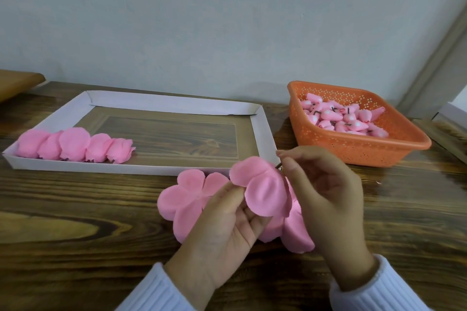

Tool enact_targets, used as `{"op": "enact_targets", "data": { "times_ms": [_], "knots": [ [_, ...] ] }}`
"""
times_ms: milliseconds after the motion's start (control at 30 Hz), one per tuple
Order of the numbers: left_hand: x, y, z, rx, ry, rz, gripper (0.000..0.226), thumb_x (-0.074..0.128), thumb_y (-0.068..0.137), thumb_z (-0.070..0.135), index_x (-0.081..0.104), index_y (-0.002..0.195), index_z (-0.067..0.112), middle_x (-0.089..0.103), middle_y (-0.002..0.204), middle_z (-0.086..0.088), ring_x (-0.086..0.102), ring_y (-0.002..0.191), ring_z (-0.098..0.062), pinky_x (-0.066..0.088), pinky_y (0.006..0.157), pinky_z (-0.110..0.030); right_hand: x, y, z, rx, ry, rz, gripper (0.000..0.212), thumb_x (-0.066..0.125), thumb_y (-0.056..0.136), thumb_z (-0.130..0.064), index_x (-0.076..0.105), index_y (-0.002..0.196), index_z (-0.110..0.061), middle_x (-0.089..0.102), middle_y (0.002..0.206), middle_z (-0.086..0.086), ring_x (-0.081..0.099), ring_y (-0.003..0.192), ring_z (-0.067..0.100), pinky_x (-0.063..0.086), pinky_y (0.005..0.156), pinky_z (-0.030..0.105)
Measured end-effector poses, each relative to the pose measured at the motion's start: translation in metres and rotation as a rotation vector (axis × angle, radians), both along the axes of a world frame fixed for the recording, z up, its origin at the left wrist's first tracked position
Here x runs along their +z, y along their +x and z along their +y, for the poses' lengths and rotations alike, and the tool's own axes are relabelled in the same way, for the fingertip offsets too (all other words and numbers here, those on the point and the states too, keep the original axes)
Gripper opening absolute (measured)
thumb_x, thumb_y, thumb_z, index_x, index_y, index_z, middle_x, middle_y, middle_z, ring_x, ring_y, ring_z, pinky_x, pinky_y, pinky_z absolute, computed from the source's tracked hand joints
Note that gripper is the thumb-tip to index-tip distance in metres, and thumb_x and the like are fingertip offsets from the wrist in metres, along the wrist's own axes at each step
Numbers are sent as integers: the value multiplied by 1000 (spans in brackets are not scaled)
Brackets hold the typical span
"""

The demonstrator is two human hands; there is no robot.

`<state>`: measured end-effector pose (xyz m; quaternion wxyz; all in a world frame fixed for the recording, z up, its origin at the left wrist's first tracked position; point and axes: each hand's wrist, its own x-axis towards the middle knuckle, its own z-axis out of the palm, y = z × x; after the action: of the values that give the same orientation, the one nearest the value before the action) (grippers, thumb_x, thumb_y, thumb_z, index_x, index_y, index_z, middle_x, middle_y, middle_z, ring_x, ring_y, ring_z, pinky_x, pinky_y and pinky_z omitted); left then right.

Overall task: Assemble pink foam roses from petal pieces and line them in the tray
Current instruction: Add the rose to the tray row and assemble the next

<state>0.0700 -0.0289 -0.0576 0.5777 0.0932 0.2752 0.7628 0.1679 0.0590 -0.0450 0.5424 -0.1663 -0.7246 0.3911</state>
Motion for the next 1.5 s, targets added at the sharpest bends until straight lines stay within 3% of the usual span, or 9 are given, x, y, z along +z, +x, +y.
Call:
{"op": "enact_targets", "data": {
  "times_ms": [267, 433, 567, 700, 800, 933, 1033, 1133, 1500],
  "knots": [
    [-3, -3, 0, -55, 50, 48, 30, 64, 75, 13, 73, 102, 4, 68, 114, -17, 69, 99, -25, 59, 75, -33, 8, 4, 4, 235, -206, -90, 6, 64, 78, -6, 69, 77, -9, 73, 82, 0, 68, 82, 6, 50, 75, 15],
    [-3, 0, 3, 192, 9, 174, 43, 59, 80, 26, 59, 118, 6, 68, 114, -15, 67, 104, -25, 57, 86, -36, 9, 11, 13, 28, -33, -184, 16, 70, 82, 1, 71, 78, -15, 71, 89, -3, 66, 91, 9, 50, 82, 23],
    [-4, -1, -4, 532, 5, 811, 52, 63, 67, 39, 51, 117, 34, 60, 126, 10, 54, 121, -7, 40, 104, -32, 13, 11, 13, -142, 219, -332, 11, 70, 80, -17, 69, 80, -28, 64, 108, -5, 59, 108, 15, 40, 91, 13],
    [-11, 0, -6, 549, 174, 1477, 75, 66, 76, 26, 31, 142, 18, 48, 137, 6, 45, 130, -14, 38, 105, -27, 14, 8, 2, 40, 100, -381, 10, 72, 73, -25, 71, 72, -35, 60, 116, -17, 52, 121, 6, 37, 101, 19],
    [-13, 4, -5, 429, 188, 1482, 104, 72, 72, 12, 4, 149, 26, 58, 122, 1, 57, 118, -23, 50, 93, -40, 16, 9, -5, 231, -3, -432, 9, 75, 71, -26, 75, 69, -35, 55, 126, -16, 42, 131, 2, 31, 106, 21],
    [-15, 4, -7, 318, 136, 1384, 106, 72, 69, 9, 7, 146, 44, 66, 90, 12, 68, 90, -7, 55, 75, -21, 19, 9, -7, 374, -54, -457, 13, 76, 70, -20, 75, 68, -33, 60, 126, -5, 37, 136, 3, 29, 107, 18],
    [-12, 5, -6, 286, 94, 1345, 89, 73, 69, 11, 29, 135, 51, 67, 97, 17, 69, 88, -4, 57, 70, -22, 17, 9, -7, 363, -54, -406, 15, 76, 72, -21, 75, 70, -36, 65, 118, -6, 40, 135, 6, 32, 108, 29],
    [-11, 5, -4, 280, 63, 1330, 71, 76, 66, 14, 45, 120, 49, 62, 109, 27, 64, 97, 4, 57, 74, -20, 14, 7, -7, 331, -113, -307, 6, 75, 72, -22, 77, 71, -28, 66, 115, -12, 48, 128, 4, 38, 100, 20],
    [-14, 2, -2, 237, 0, 1316, 49, 70, 74, 18, 53, 110, 46, 61, 109, 29, 59, 100, 9, 47, 73, -5, 13, 6, -6, 218, -334, -206, 11, 70, 79, -9, 71, 69, -12, 69, 102, -4, 66, 95, 0, 46, 78, 9]
  ]
}}
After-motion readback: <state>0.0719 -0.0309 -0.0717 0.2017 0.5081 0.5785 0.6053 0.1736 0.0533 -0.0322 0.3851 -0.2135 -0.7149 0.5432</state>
